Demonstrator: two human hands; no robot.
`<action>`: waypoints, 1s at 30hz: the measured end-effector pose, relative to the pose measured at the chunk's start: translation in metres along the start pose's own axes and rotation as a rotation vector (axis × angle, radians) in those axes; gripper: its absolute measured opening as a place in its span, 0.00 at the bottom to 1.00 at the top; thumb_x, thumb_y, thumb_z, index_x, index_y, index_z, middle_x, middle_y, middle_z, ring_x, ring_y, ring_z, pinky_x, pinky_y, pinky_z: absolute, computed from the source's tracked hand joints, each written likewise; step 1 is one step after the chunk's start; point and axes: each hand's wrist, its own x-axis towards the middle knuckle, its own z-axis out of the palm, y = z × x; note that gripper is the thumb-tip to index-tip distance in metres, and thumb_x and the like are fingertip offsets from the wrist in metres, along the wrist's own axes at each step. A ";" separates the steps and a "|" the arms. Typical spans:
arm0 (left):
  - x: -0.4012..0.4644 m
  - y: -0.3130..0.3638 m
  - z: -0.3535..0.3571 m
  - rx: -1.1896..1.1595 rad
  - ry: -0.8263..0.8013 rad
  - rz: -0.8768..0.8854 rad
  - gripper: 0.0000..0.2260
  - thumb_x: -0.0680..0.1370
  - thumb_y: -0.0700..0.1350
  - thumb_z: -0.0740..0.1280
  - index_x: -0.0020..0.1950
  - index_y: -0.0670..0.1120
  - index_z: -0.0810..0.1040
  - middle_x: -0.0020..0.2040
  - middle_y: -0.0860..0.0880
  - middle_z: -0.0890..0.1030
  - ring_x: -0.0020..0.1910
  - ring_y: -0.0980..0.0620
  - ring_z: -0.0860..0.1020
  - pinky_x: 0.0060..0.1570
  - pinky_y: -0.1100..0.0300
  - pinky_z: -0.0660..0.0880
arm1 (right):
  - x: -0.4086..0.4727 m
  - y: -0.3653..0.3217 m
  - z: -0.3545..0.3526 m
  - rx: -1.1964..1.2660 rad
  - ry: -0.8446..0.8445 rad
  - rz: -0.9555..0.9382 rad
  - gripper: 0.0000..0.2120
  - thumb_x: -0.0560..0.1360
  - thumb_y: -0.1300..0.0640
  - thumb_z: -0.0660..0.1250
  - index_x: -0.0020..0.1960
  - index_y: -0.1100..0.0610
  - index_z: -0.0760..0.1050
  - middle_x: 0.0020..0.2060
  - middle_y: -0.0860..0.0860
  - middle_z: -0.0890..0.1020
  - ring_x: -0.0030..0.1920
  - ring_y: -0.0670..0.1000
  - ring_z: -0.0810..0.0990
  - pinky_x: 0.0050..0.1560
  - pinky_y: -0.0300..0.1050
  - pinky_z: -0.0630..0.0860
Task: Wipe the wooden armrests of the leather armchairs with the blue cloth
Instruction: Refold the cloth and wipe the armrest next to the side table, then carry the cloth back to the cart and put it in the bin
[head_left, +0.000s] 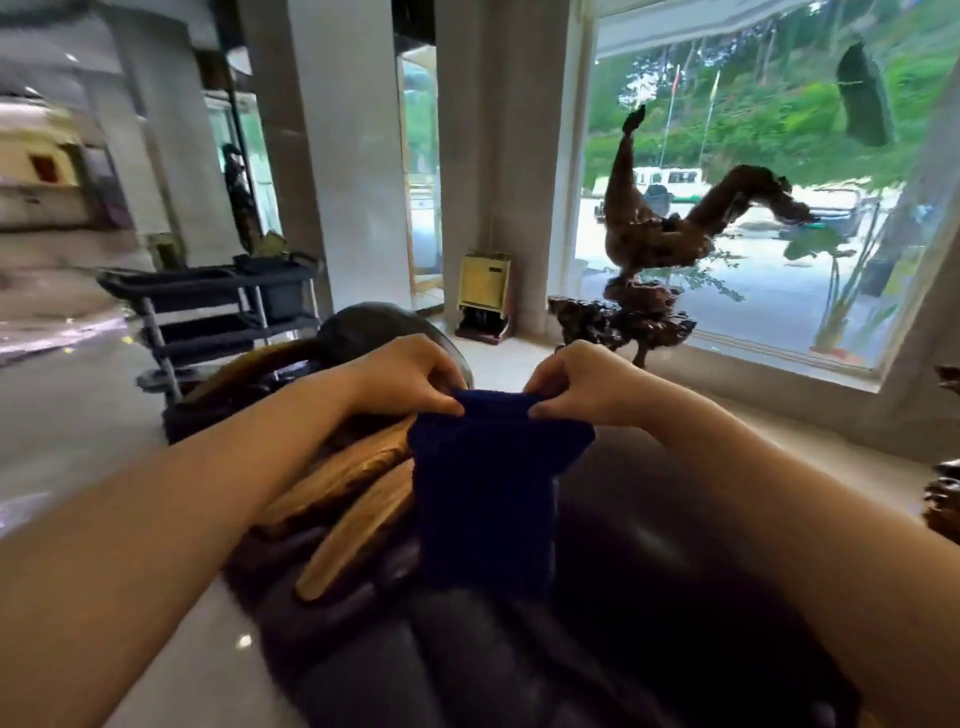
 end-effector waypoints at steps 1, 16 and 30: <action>-0.019 -0.021 -0.011 0.004 0.024 -0.026 0.05 0.71 0.45 0.71 0.46 0.49 0.83 0.32 0.61 0.81 0.34 0.67 0.77 0.35 0.75 0.69 | 0.017 -0.021 0.013 0.006 -0.016 -0.035 0.07 0.69 0.58 0.71 0.47 0.55 0.82 0.39 0.50 0.85 0.39 0.45 0.82 0.43 0.37 0.78; -0.264 -0.273 -0.163 -0.054 0.014 -0.414 0.07 0.73 0.41 0.69 0.48 0.52 0.80 0.41 0.55 0.83 0.41 0.61 0.81 0.43 0.66 0.77 | 0.228 -0.305 0.188 0.133 -0.262 -0.377 0.08 0.69 0.58 0.71 0.49 0.56 0.81 0.42 0.51 0.84 0.43 0.47 0.82 0.49 0.40 0.77; -0.289 -0.486 -0.239 -0.123 0.173 -0.692 0.08 0.74 0.41 0.68 0.52 0.48 0.81 0.41 0.55 0.83 0.40 0.60 0.82 0.42 0.68 0.77 | 0.480 -0.392 0.297 0.145 -0.481 -0.619 0.04 0.69 0.55 0.72 0.44 0.49 0.81 0.40 0.45 0.84 0.42 0.39 0.81 0.45 0.33 0.78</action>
